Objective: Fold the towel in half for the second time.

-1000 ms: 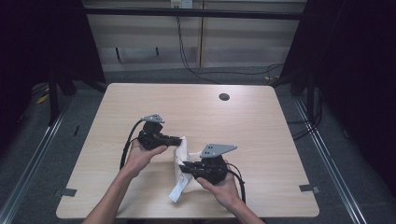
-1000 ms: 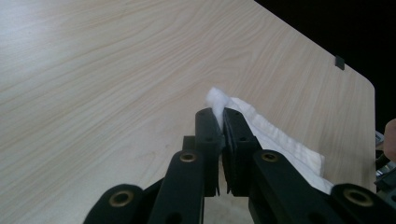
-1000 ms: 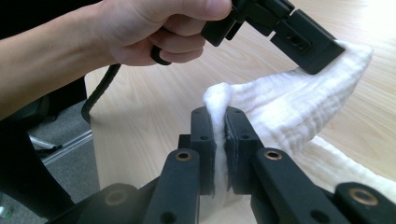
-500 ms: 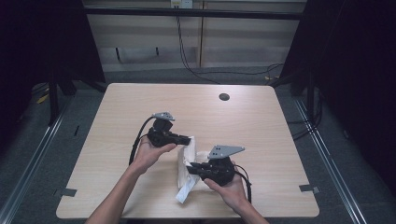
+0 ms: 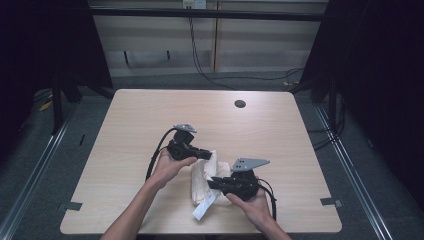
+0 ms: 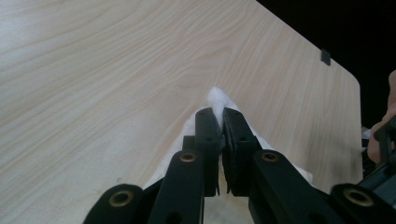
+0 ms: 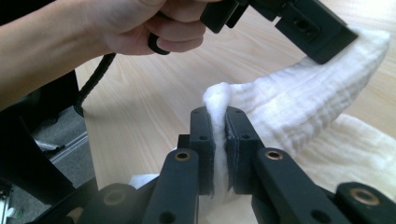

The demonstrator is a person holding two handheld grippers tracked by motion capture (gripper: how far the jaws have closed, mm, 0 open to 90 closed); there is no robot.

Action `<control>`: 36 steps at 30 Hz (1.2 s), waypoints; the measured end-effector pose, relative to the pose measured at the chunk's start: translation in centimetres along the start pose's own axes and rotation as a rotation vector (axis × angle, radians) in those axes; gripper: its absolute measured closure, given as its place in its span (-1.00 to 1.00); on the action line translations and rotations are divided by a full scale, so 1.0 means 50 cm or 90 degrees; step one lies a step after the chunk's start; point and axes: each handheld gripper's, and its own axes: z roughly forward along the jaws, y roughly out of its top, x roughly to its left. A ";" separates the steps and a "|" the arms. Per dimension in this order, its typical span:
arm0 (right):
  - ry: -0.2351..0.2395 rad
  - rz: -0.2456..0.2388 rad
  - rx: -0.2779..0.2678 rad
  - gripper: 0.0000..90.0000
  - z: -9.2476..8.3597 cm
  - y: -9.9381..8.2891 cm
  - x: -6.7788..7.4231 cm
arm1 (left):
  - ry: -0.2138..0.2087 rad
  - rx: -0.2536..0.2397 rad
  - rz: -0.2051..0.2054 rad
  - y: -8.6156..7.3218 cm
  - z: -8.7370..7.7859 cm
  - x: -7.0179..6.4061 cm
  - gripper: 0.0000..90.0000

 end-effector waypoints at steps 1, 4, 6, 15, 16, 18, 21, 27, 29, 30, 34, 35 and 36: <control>-0.001 -0.001 0.002 0.85 0.000 -0.002 -0.001 | 0.005 0.005 0.003 0.000 0.001 0.000 0.91; -0.005 0.003 0.009 0.85 0.000 -0.008 -0.005 | 0.019 0.019 0.007 -0.006 0.008 0.001 0.91; -0.005 0.005 0.014 0.84 0.002 -0.011 -0.006 | 0.011 0.019 -0.002 -0.012 0.012 0.003 0.91; -0.036 0.001 0.055 0.78 0.009 -0.036 -0.020 | 0.009 0.036 -0.021 -0.027 0.048 0.022 0.90; -0.042 -0.002 0.059 0.75 0.009 -0.038 -0.021 | 0.011 0.034 -0.023 -0.029 0.053 0.023 0.89; -0.056 -0.004 0.075 0.75 0.010 -0.049 -0.027 | 0.013 0.042 -0.025 -0.031 0.058 0.023 0.86; -0.064 -0.006 0.083 0.61 0.006 -0.055 -0.030 | 0.004 0.031 -0.030 -0.033 0.067 0.022 0.83; -0.085 -0.001 0.090 0.41 -0.013 -0.055 -0.035 | -0.006 0.020 -0.030 -0.022 0.076 0.017 0.73; -0.088 0.004 0.086 0.34 -0.020 -0.058 -0.039 | -0.008 0.022 -0.026 -0.015 0.081 0.011 0.71; -0.090 0.006 0.086 0.30 -0.023 -0.059 -0.040 | -0.014 0.017 -0.024 -0.013 0.083 0.009 0.69; -0.099 0.012 0.073 0.18 -0.040 -0.060 -0.044 | -0.025 -0.003 -0.020 -0.005 0.080 0.005 0.57; -0.102 0.017 0.070 0.16 -0.045 -0.061 -0.047 | -0.026 -0.004 -0.017 -0.004 0.080 0.002 0.51; -0.106 0.016 0.067 0.15 -0.048 -0.061 -0.050 | -0.020 0.000 -0.010 -0.003 0.079 -0.001 0.50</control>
